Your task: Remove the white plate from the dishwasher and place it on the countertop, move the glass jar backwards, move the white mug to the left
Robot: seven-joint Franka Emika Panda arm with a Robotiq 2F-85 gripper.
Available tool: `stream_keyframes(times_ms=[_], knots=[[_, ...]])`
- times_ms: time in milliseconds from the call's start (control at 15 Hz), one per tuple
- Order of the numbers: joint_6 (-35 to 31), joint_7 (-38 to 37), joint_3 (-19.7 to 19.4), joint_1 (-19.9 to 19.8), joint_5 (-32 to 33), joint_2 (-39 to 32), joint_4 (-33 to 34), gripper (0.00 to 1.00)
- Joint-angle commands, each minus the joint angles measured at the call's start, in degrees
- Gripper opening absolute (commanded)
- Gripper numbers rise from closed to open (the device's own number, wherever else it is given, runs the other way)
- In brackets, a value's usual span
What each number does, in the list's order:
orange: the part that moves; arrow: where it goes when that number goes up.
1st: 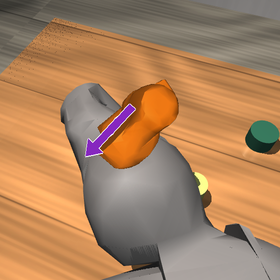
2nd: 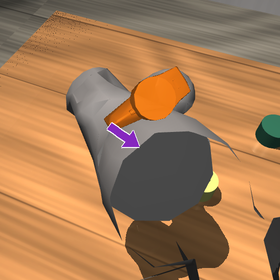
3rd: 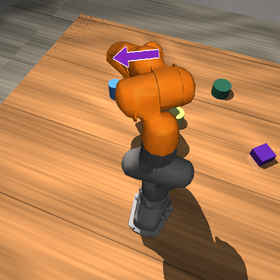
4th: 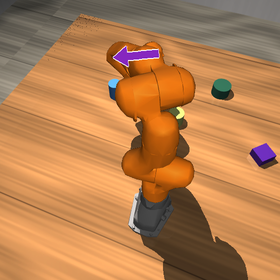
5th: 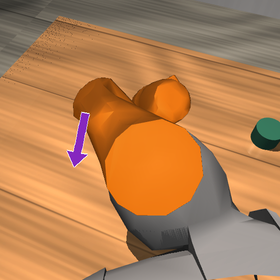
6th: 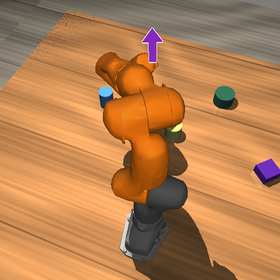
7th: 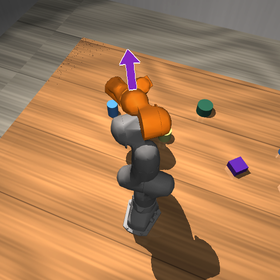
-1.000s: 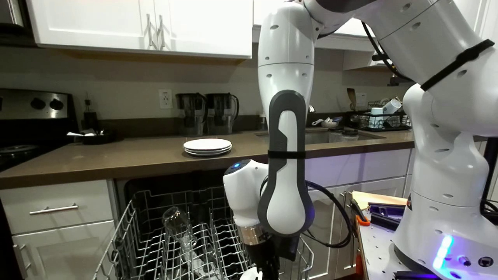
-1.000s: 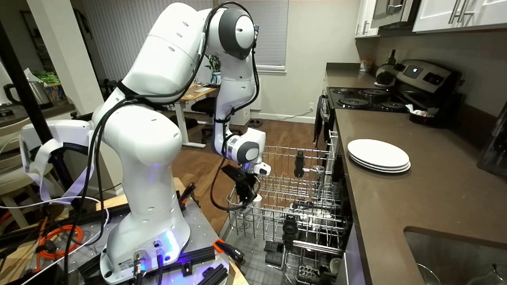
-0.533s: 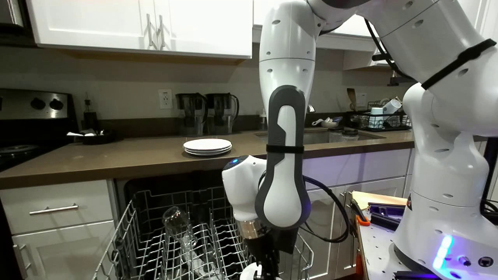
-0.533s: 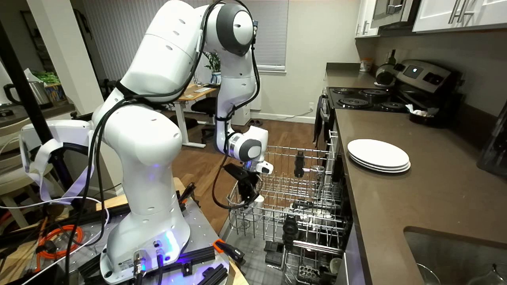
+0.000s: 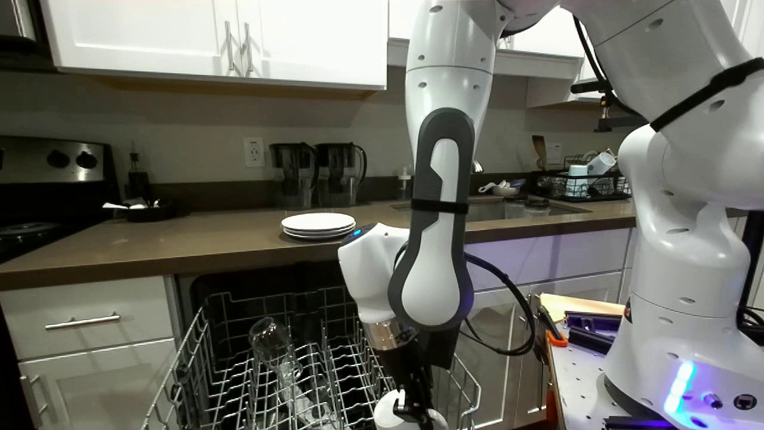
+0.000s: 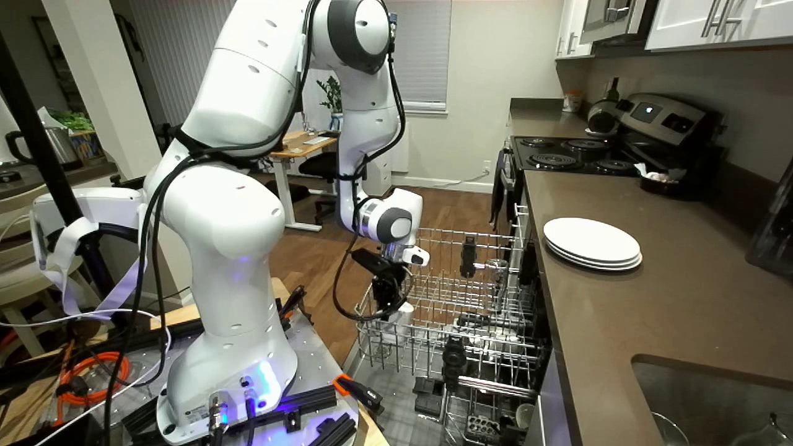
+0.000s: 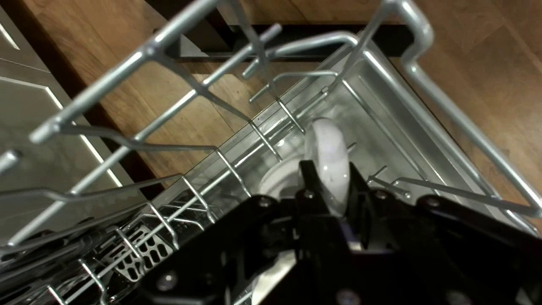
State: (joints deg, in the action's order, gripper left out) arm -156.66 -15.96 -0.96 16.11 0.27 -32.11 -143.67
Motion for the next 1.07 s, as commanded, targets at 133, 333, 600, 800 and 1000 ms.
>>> stream_keyframes(times_ms=[133,333,600,800,1000], knots=[[4.45,-2.98,-2.61,2.66,4.05,7.37,-2.88,0.05],[5.91,-4.54,-2.98,3.51,6.18,9.36,-3.16,0.05],[8.65,-6.91,-3.03,4.07,9.18,12.04,-3.1,0.05],[8.54,-9.34,-3.5,4.29,12.34,13.46,-2.95,0.05],[6.93,-11.22,-3.82,3.89,15.42,13.91,-2.36,0.05]])
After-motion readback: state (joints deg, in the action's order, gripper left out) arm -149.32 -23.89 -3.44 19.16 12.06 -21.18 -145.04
